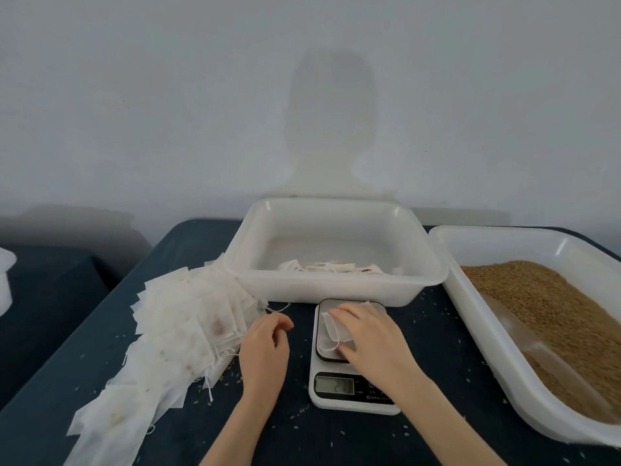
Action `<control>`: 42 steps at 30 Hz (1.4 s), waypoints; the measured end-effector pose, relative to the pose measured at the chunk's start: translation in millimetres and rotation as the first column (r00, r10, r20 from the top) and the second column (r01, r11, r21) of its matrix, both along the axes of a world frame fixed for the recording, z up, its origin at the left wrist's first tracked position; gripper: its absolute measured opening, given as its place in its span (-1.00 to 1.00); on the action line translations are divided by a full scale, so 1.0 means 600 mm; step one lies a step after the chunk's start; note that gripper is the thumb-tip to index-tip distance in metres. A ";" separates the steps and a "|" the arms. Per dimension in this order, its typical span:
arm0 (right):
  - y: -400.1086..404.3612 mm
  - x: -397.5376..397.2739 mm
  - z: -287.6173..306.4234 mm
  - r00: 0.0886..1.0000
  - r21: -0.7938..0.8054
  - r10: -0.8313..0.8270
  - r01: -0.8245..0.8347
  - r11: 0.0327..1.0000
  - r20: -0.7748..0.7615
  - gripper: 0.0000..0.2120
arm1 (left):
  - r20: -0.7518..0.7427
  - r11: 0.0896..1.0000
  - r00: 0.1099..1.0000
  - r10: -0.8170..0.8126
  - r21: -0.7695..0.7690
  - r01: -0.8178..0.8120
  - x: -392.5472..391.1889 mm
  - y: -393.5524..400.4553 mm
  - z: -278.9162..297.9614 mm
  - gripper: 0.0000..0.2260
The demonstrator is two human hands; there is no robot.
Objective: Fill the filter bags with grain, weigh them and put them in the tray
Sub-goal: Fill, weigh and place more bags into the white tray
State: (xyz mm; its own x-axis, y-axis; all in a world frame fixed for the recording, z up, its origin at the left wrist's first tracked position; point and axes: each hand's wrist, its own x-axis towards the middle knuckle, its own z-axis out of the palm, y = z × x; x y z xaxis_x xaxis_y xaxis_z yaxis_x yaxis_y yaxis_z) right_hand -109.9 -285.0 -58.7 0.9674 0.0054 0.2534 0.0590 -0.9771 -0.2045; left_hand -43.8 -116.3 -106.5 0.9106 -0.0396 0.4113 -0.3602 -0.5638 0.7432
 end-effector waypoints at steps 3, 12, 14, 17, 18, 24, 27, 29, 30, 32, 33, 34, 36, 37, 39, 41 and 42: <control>0.001 0.011 0.004 0.998 0.008 -0.058 0.058 0.998 -0.039 -0.69 | 0.002 1.000 1.000 -0.008 0.010 0.008 0.000 0.000 -0.001 -0.67; -0.041 0.032 0.083 0.999 0.346 -0.028 0.036 0.938 -0.026 -0.68 | 0.010 0.999 0.999 -0.048 0.026 0.048 -0.001 -0.005 -0.001 -0.67; -0.047 0.052 0.116 1.000 0.400 0.018 -0.018 0.916 0.005 -0.70 | 0.007 0.998 0.999 -0.047 0.031 0.046 -0.001 -0.005 0.000 -0.68; -0.048 0.097 0.165 0.993 0.566 0.091 -0.114 0.817 0.069 -0.74 | -0.021 0.999 0.999 -0.043 0.020 0.044 0.000 -0.005 0.000 -0.67; -0.049 0.115 0.179 0.991 0.624 0.093 -0.134 0.770 0.097 -0.73 | -0.034 0.999 0.998 -0.044 0.014 0.045 0.000 -0.005 0.001 -0.66; -0.047 0.223 0.186 0.959 0.574 -0.077 -0.097 0.813 0.272 -0.74 | -0.104 0.999 0.994 -0.032 -0.022 0.030 0.003 -0.007 0.002 -0.62; -0.038 0.254 0.140 1.000 0.411 0.021 -0.016 0.911 -0.007 -0.77 | -0.094 0.999 0.995 -0.036 0.013 0.038 0.004 -0.008 0.004 -0.66; -0.042 0.260 0.109 0.971 0.283 0.056 0.012 0.959 -0.232 -0.76 | -0.090 0.998 0.995 -0.042 0.038 0.045 0.004 -0.009 0.005 -0.69; -0.045 0.258 0.098 0.944 0.238 0.068 0.012 0.971 -0.324 -0.75 | -0.093 0.998 0.995 -0.041 0.045 0.045 0.005 -0.009 0.005 -0.70; -0.049 0.255 0.089 0.906 0.201 0.076 0.011 0.980 -0.417 -0.75 | -0.092 0.998 0.995 -0.035 0.055 0.040 0.006 -0.010 0.006 -0.71; -0.050 0.255 0.089 0.906 0.213 0.071 0.021 0.977 -0.417 -0.77 | -0.093 0.998 0.995 -0.028 0.060 0.034 0.006 -0.010 0.007 -0.72; -0.050 0.254 0.092 0.913 0.230 0.062 0.036 0.972 -0.403 -0.77 | -0.095 0.998 0.995 -0.021 0.064 0.028 0.005 -0.010 0.006 -0.72; -0.048 0.252 0.100 0.927 0.254 0.054 0.046 0.966 -0.371 -0.75 | -0.085 0.997 0.996 -0.006 0.073 0.012 0.005 -0.011 0.005 -0.73; -0.046 0.248 0.104 0.936 0.263 0.063 0.033 0.964 -0.348 -0.73 | -0.072 0.997 0.997 0.008 0.082 -0.002 0.005 -0.011 0.006 -0.74; -0.036 0.235 0.111 0.960 0.280 0.088 -0.010 0.960 -0.266 -0.67 | 0.005 0.994 0.999 0.035 0.107 -0.036 0.002 -0.007 0.011 -0.77; -0.013 0.213 0.116 0.983 0.312 0.116 -0.066 0.948 -0.146 -0.66 | 0.157 0.986 0.984 0.090 0.124 -0.110 -0.001 0.000 0.018 -0.76; 0.005 0.199 0.115 0.988 0.328 0.132 -0.099 0.940 -0.079 -0.67 | 0.227 0.977 0.963 0.147 0.122 -0.178 -0.002 0.009 0.019 -0.74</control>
